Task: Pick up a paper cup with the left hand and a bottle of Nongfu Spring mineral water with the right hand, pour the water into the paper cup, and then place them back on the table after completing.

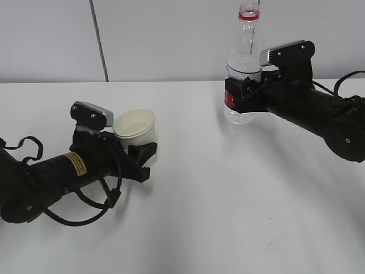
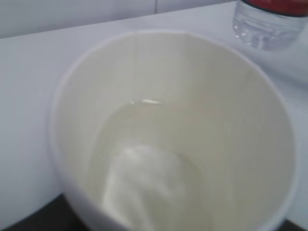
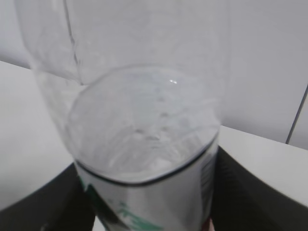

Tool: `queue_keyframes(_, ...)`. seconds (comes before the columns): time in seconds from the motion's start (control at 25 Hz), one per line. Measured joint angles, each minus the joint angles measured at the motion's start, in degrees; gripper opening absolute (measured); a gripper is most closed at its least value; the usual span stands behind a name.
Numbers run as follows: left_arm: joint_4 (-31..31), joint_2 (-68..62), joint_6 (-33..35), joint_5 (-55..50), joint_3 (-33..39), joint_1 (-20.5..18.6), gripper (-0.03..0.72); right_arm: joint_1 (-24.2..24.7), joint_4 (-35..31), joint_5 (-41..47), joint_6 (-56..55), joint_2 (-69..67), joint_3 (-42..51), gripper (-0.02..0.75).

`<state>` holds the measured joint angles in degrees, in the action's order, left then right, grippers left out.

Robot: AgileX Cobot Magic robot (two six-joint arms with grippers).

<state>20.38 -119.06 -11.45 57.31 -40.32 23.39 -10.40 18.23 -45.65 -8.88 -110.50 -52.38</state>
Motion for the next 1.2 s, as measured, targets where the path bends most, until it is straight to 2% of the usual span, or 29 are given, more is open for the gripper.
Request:
queue_keyframes(0.4, -1.20, 0.00, 0.04, 0.00, -0.26, -10.35, 0.367, 0.00, -0.04, 0.03, 0.00, 0.00, 0.00, 0.460)
queue_keyframes(0.56, -1.25, -0.18, 0.62, 0.19, -0.39, -13.25, 0.367, 0.00, -0.04, 0.03, 0.00, 0.00, 0.00, 0.460)
queue_keyframes(0.76, -1.62, -2.05, 1.07, 1.00, -1.42, -14.74, 0.367, 0.00, -0.04, 0.03, 0.00, 0.00, 0.00, 0.459)
queue_keyframes(1.2, -1.86, -8.00, 1.12, 1.94, -5.96, -14.74, 0.367, 0.00, -0.04, 0.03, -0.10, 0.00, 0.00, 0.459)
